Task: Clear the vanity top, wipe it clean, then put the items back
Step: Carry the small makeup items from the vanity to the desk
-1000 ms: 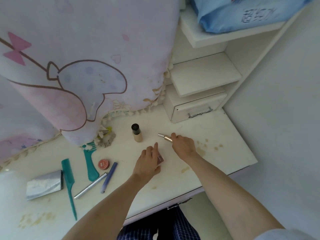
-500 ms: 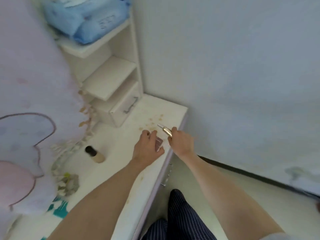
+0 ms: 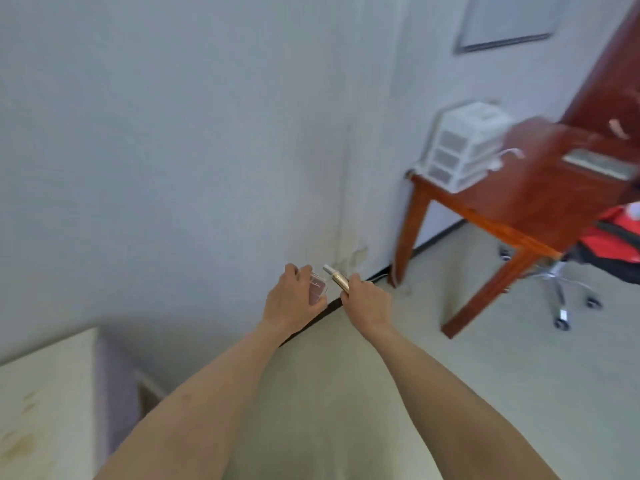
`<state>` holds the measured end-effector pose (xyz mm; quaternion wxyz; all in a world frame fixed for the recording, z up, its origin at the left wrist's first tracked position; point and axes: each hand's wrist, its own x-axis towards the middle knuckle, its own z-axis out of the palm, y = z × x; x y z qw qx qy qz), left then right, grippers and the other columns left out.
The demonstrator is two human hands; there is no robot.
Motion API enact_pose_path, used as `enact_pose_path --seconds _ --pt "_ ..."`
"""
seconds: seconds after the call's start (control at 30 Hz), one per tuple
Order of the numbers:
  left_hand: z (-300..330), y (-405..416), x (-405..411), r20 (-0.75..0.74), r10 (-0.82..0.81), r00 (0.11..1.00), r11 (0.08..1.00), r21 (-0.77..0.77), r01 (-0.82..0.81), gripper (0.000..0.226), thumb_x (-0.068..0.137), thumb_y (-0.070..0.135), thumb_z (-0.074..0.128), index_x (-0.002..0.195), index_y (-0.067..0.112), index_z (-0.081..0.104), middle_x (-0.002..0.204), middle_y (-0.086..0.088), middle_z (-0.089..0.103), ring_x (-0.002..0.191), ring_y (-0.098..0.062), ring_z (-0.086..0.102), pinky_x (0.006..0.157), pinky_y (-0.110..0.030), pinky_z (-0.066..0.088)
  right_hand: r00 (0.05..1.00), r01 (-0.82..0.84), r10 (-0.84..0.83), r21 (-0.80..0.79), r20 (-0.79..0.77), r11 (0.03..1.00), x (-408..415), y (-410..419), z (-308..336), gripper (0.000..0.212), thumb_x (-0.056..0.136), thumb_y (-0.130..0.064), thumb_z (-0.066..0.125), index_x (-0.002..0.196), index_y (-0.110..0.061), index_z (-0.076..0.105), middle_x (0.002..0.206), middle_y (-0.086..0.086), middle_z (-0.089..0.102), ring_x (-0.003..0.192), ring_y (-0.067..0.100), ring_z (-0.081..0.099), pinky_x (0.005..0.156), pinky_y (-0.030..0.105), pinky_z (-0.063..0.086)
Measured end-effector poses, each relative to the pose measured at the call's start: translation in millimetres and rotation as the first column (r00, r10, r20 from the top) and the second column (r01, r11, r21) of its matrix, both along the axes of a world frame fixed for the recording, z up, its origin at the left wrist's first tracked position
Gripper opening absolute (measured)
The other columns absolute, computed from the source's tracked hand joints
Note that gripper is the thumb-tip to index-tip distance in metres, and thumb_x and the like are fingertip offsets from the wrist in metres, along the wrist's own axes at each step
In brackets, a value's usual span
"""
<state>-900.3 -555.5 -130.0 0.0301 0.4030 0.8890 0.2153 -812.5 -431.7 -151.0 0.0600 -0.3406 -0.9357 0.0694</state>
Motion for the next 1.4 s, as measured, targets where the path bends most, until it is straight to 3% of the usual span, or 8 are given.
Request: enact_pose_path --seconds 0.2,0.4,0.67,0.77,0.97,1.17,1.4 --pt "22.8 164.2 73.3 -0.052 -0.288 0.956 0.957 0.007 0.289 0.057 0.083 0.042 0.057 0.129 0.011 0.043 0.117 -0.009 0.044 0.101 -0.029 0.053 0.080 -0.037 0.048 0.957 0.290 -0.288 0.064 -0.046 0.955 94.1 134.1 36.2 0.027 0.096 -0.035 0.042 0.107 -0.011 0.049 0.099 0.008 0.066 0.087 0.030 0.064 0.059 0.030 0.034" --pt "36.5 282.0 126.4 -0.091 -0.490 0.867 0.867 0.054 0.496 0.050 0.080 0.041 0.058 0.119 0.012 0.045 0.108 -0.007 0.043 0.091 -0.024 0.052 0.068 -0.031 0.045 0.870 0.489 -0.485 0.033 -0.085 0.872 153.7 227.2 57.5 0.024 0.096 -0.031 0.040 0.104 -0.009 0.049 0.097 0.010 0.066 0.088 0.033 0.064 0.062 0.032 0.038" --pt "27.7 416.7 115.1 -0.175 -0.628 0.758 0.766 0.038 0.642 0.046 0.084 0.042 0.055 0.118 0.013 0.043 0.107 -0.005 0.044 0.082 -0.009 0.038 0.064 -0.020 0.034 0.752 0.658 -0.654 0.034 -0.079 0.752 159.4 342.4 44.8 0.023 0.096 -0.028 0.041 0.105 -0.009 0.050 0.098 0.011 0.066 0.088 0.033 0.063 0.060 0.030 0.036" --pt "31.8 473.8 93.1 -0.236 -0.680 0.694 0.709 0.025 0.704 0.051 0.084 0.044 0.055 0.123 0.013 0.043 0.110 -0.007 0.045 0.083 -0.011 0.042 0.064 -0.018 0.034 0.699 0.714 -0.709 0.034 -0.095 0.699 144.5 389.9 44.8 0.024 0.096 -0.030 0.042 0.104 -0.008 0.049 0.096 0.011 0.067 0.088 0.033 0.064 0.062 0.032 0.038" --pt "45.4 579.1 48.6 -0.257 -0.716 0.649 0.663 0.039 0.747 0.056 0.085 0.046 0.057 0.128 0.017 0.038 0.114 -0.005 0.043 0.097 -0.013 0.049 0.066 -0.017 0.041 0.585 0.806 -0.796 0.000 -0.153 0.592 104.4 479.3 55.3 0.021 0.094 -0.028 0.044 0.102 -0.008 0.048 0.094 0.013 0.066 0.085 0.035 0.064 0.063 0.033 0.042" --pt "23.1 661.5 20.4 -0.222 -0.757 0.614 0.629 0.007 0.778 0.058 0.085 0.047 0.056 0.130 0.016 0.037 0.116 -0.006 0.044 0.097 -0.014 0.051 0.068 -0.017 0.043 0.572 0.818 -0.816 -0.014 -0.089 0.575 74.0 552.0 34.5 0.022 0.095 -0.030 0.045 0.102 -0.010 0.049 0.095 0.011 0.067 0.087 0.032 0.065 0.063 0.031 0.040" --pt "-11.9 766.0 4.6 -0.158 -0.737 0.657 0.668 -0.022 0.744 0.059 0.085 0.050 0.054 0.131 0.017 0.035 0.117 -0.006 0.043 0.099 -0.016 0.053 0.073 -0.022 0.050 0.604 0.796 -0.796 -0.024 -0.026 0.605 54.7 656.5 -0.7 0.023 0.095 -0.032 0.045 0.105 -0.012 0.049 0.097 0.008 0.067 0.088 0.029 0.065 0.064 0.030 0.040"
